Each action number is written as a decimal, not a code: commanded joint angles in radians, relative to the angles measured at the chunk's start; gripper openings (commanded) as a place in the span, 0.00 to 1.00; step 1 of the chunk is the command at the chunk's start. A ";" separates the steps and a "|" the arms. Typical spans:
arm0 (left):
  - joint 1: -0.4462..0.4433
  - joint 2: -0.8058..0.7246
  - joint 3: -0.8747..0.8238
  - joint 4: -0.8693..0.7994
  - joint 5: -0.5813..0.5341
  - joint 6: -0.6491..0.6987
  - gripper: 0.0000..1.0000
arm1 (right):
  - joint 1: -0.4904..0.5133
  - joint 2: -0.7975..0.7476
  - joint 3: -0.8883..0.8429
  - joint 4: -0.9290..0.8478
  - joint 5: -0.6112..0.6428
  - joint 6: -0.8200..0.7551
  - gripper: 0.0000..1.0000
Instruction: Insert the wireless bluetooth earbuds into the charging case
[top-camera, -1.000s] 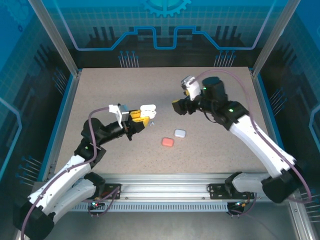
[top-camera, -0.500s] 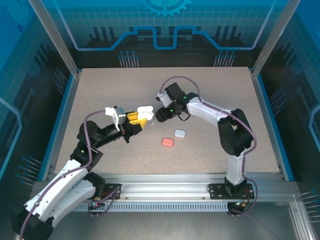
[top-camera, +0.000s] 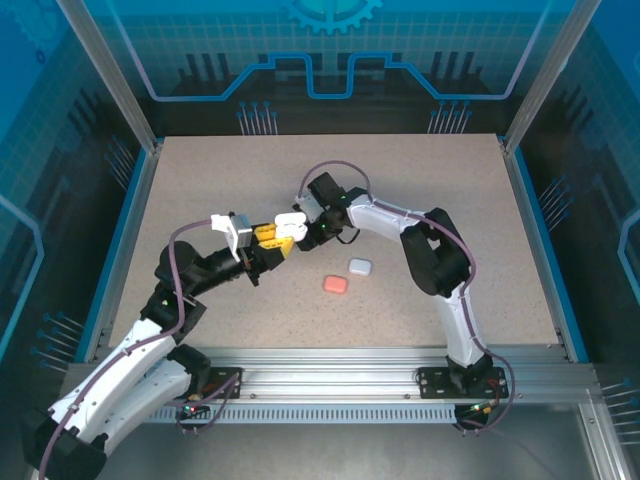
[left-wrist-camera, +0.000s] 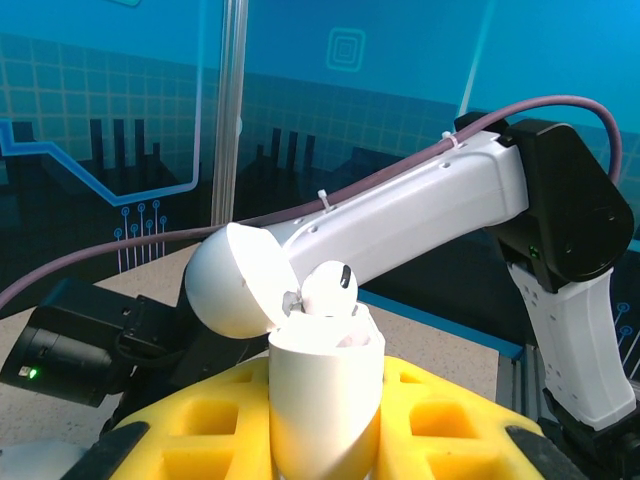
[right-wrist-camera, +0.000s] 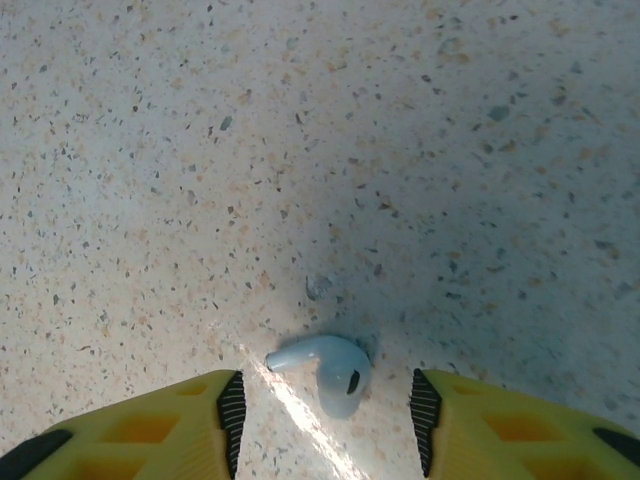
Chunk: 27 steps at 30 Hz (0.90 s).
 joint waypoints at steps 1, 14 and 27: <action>-0.004 -0.008 -0.013 0.015 -0.009 0.014 0.00 | 0.015 0.037 0.041 -0.042 -0.031 0.006 0.47; -0.003 -0.010 -0.013 0.011 -0.009 0.015 0.00 | 0.022 0.095 0.077 -0.083 -0.023 -0.006 0.36; -0.004 -0.010 -0.016 0.009 -0.011 0.016 0.00 | 0.031 0.093 0.061 -0.102 -0.020 -0.018 0.26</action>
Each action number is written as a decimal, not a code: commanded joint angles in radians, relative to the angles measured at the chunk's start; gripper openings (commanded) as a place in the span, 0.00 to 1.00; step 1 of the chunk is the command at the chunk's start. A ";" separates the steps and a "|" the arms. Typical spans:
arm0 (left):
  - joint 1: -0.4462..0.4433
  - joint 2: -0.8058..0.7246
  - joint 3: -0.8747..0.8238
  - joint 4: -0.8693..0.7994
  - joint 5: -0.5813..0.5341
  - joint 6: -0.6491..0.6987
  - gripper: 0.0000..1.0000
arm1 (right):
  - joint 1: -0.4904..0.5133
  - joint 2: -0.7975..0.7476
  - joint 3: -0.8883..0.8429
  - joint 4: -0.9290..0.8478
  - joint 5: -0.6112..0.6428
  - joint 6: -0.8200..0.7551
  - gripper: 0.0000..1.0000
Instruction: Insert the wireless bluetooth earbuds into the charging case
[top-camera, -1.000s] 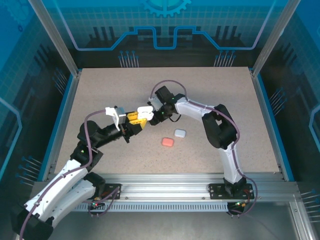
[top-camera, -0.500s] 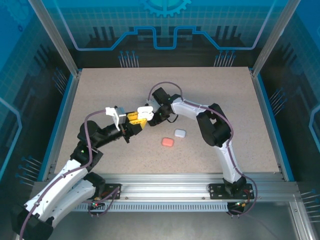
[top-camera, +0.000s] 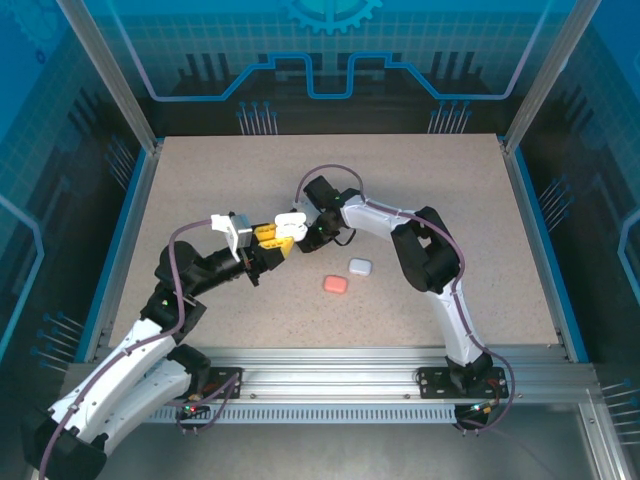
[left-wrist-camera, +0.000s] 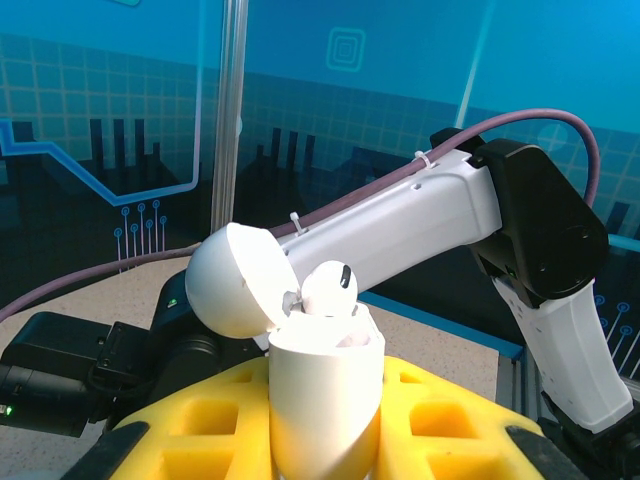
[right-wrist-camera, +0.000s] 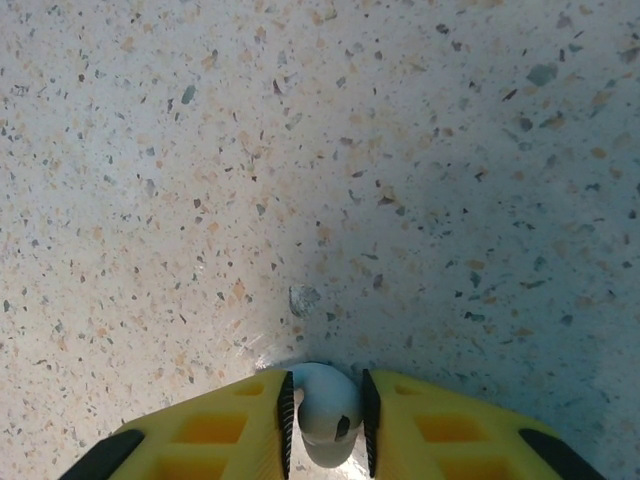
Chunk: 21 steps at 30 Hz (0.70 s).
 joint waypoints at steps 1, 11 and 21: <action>-0.004 -0.011 -0.017 0.008 -0.011 0.016 0.00 | 0.026 0.017 -0.002 -0.050 -0.012 -0.011 0.25; -0.004 -0.019 -0.021 -0.002 -0.017 0.016 0.00 | 0.029 -0.036 -0.052 -0.006 -0.006 0.001 0.19; -0.004 -0.025 -0.024 -0.003 -0.017 0.010 0.00 | 0.012 -0.204 -0.148 0.043 0.051 -0.002 0.18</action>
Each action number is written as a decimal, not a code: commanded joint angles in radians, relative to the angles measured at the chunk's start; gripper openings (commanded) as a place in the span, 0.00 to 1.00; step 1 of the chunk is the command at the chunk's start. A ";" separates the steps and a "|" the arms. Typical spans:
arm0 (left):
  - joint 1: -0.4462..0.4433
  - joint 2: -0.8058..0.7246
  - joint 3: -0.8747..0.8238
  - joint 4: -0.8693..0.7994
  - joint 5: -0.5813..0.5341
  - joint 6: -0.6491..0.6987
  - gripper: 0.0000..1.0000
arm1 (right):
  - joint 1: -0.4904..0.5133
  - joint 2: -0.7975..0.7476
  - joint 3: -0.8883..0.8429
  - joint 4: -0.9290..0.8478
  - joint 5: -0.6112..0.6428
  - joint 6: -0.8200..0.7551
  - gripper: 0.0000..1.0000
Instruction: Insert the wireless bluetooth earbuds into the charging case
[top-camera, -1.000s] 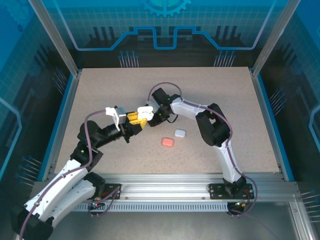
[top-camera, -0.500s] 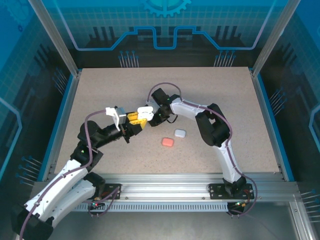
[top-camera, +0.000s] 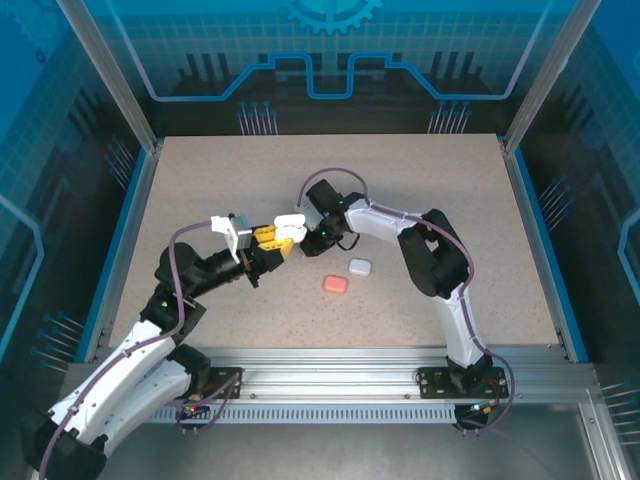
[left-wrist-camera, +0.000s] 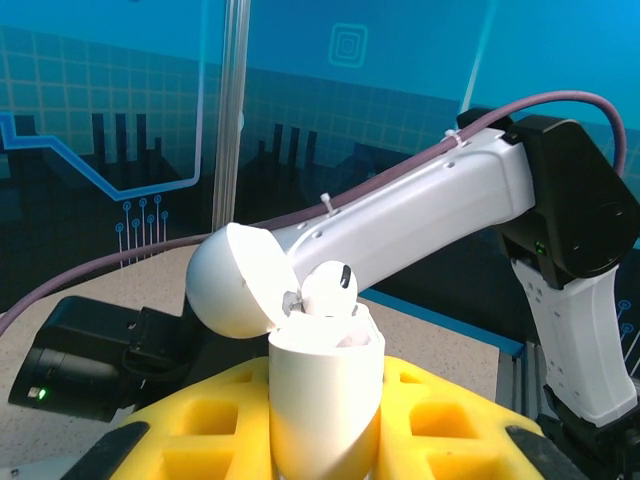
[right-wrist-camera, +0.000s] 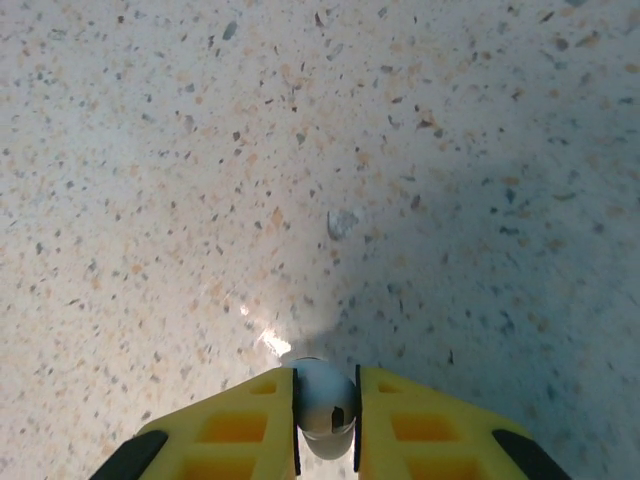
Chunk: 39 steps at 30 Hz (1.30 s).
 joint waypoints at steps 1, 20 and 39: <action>-0.004 -0.013 -0.013 0.006 -0.012 0.010 0.00 | 0.000 -0.125 -0.049 0.023 0.049 -0.006 0.18; -0.004 0.104 -0.024 0.097 0.012 -0.043 0.00 | -0.006 -0.880 -0.390 0.135 0.339 -0.152 0.18; -0.009 0.217 -0.012 0.229 0.074 -0.123 0.00 | 0.261 -0.955 -0.381 0.405 0.371 -0.317 0.19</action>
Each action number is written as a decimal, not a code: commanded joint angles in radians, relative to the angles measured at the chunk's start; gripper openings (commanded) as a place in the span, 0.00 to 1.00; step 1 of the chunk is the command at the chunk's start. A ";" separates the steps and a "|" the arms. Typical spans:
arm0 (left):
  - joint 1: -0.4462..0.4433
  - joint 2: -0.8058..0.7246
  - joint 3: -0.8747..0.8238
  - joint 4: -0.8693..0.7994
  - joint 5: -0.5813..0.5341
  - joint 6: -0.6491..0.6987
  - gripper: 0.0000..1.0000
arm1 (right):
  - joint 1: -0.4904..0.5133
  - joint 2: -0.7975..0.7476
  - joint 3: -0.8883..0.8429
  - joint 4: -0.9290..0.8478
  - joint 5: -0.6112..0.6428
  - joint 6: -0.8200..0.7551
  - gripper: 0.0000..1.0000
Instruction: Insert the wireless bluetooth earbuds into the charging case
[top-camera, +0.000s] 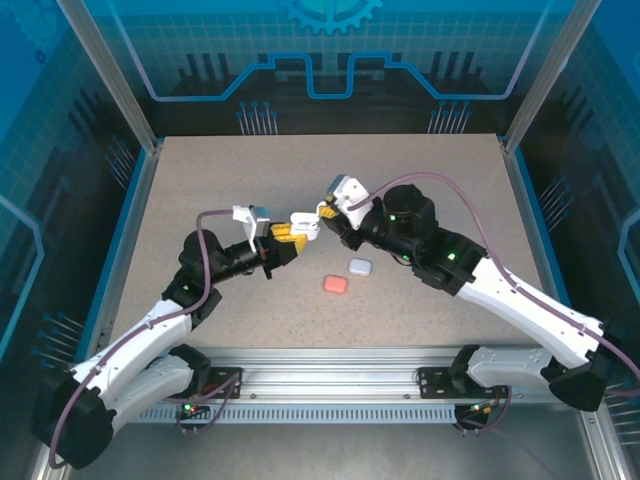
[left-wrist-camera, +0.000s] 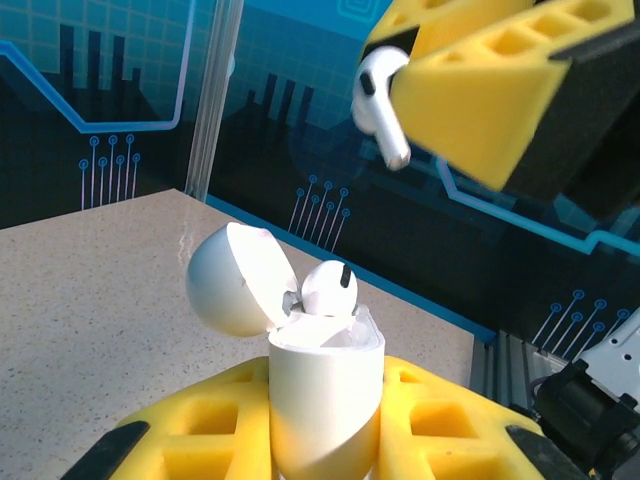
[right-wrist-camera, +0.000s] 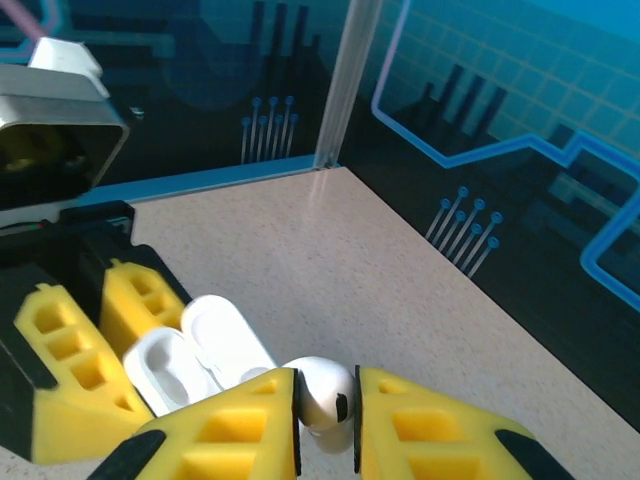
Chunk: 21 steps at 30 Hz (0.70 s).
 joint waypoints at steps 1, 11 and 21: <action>-0.009 0.000 0.004 0.066 0.027 -0.019 0.00 | 0.046 0.037 0.020 0.067 0.027 -0.050 0.19; -0.009 -0.010 0.001 0.055 0.018 -0.010 0.00 | 0.084 0.095 0.045 0.068 0.034 -0.067 0.19; -0.011 -0.012 -0.002 0.054 0.007 -0.003 0.00 | 0.094 0.092 0.042 0.056 0.023 -0.057 0.19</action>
